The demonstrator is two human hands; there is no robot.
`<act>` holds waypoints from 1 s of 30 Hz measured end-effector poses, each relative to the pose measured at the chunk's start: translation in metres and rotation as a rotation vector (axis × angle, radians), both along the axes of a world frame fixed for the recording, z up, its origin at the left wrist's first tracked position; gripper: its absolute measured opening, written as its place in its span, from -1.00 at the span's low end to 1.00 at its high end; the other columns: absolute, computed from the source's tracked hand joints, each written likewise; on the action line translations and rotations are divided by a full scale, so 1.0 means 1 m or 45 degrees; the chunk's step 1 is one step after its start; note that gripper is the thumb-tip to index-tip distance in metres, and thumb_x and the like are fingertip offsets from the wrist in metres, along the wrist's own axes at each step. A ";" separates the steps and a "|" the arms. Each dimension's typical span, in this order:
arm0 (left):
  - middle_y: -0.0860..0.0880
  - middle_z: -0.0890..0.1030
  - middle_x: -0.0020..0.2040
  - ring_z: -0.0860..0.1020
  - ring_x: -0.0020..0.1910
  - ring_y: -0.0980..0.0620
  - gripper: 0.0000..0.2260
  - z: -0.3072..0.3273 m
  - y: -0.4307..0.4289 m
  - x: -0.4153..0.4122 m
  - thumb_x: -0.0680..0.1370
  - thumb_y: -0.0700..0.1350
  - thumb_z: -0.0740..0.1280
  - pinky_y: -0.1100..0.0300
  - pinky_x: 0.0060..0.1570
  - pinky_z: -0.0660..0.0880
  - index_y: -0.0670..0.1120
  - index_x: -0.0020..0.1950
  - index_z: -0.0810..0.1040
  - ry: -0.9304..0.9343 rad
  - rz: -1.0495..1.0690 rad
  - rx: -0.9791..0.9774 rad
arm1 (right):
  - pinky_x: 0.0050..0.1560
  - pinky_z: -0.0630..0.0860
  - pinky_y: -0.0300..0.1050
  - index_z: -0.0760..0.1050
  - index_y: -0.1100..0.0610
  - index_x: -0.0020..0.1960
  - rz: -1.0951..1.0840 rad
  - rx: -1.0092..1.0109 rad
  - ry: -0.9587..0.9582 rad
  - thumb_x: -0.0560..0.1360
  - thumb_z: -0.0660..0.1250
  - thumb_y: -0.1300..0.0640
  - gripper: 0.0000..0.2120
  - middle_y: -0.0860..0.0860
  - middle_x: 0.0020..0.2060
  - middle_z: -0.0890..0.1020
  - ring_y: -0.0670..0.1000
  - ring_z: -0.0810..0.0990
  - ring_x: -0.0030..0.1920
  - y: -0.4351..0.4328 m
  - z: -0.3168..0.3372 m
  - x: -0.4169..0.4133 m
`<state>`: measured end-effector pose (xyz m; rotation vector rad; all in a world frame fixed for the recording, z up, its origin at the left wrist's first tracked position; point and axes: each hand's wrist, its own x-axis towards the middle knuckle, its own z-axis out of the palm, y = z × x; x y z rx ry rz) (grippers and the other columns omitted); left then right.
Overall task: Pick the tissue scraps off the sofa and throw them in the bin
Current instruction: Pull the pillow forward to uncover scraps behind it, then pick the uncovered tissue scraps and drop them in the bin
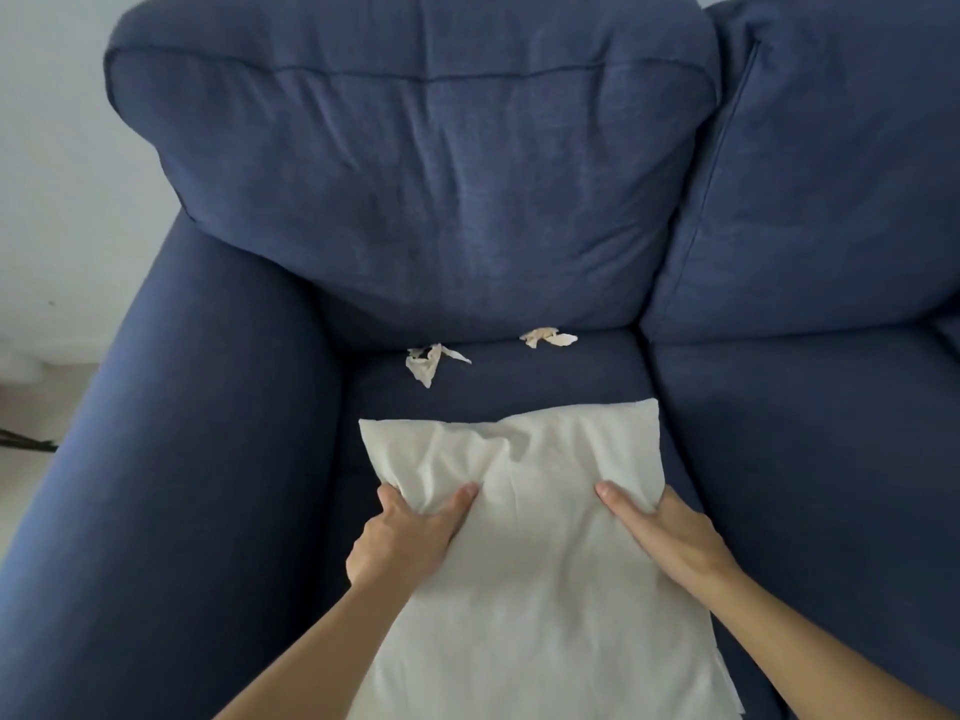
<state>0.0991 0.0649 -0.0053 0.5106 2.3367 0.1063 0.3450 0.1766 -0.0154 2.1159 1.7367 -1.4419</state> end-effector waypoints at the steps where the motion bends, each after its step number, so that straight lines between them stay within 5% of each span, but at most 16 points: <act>1: 0.00 0.42 -0.23 0.51 -0.17 -0.12 -0.08 -0.002 0.000 0.000 0.21 0.64 0.08 0.03 -0.13 0.49 -0.05 0.26 0.26 -0.007 0.014 -0.013 | 0.21 0.56 0.12 0.38 -0.12 0.34 -0.003 0.001 -0.024 0.14 0.18 -0.70 -0.03 -0.10 0.13 0.62 0.08 0.61 0.14 0.000 -0.002 -0.001; 4: -0.01 0.44 -0.14 0.47 -0.10 -0.13 0.01 -0.013 -0.001 -0.004 0.20 0.65 0.06 0.02 -0.08 0.44 -0.05 0.40 0.25 -0.037 0.030 -0.066 | 0.21 0.55 0.17 0.25 -0.08 0.42 0.000 -0.001 -0.064 0.14 0.19 -0.68 0.03 -0.02 0.19 0.59 0.14 0.60 0.15 0.001 -0.007 -0.004; 9: -0.16 0.38 0.37 0.41 0.30 -0.21 0.19 -0.028 0.013 -0.019 0.10 0.70 -0.03 -0.13 0.22 0.38 -0.05 0.52 0.17 0.019 0.094 -0.035 | 0.37 0.41 0.23 -0.12 -0.08 0.62 0.014 0.055 -0.043 0.24 0.22 -0.62 0.15 0.05 0.52 0.34 0.20 0.40 0.46 0.023 -0.010 -0.014; 15: -0.14 0.31 0.46 0.27 0.43 -0.18 0.10 -0.020 0.077 -0.056 0.25 0.64 -0.02 -0.17 0.29 0.27 -0.10 0.55 0.16 0.356 -0.066 0.095 | 0.47 0.27 0.18 0.17 0.18 0.58 0.237 0.659 -0.296 0.42 0.24 -0.44 -0.03 0.17 0.46 0.38 0.18 0.32 0.49 0.090 -0.005 -0.060; 25: -0.19 0.33 0.42 0.28 0.40 -0.21 0.05 -0.078 0.183 -0.094 0.27 0.60 0.12 -0.19 0.29 0.28 -0.15 0.50 0.23 0.387 -0.098 0.124 | 0.15 0.50 0.11 0.29 0.27 0.44 0.286 0.368 -0.218 0.41 0.32 -0.42 -0.09 0.15 0.38 0.39 0.20 0.49 0.35 0.181 -0.069 -0.154; 30: -0.22 0.35 0.36 0.29 0.35 -0.23 0.05 -0.111 0.220 -0.112 0.23 0.60 0.16 -0.13 0.30 0.30 -0.20 0.41 0.36 0.458 -0.037 0.073 | 0.21 0.47 0.11 0.37 0.25 0.39 0.315 0.548 -0.418 0.35 0.35 -0.44 -0.09 0.18 0.30 0.42 0.20 0.41 0.34 0.219 -0.100 -0.176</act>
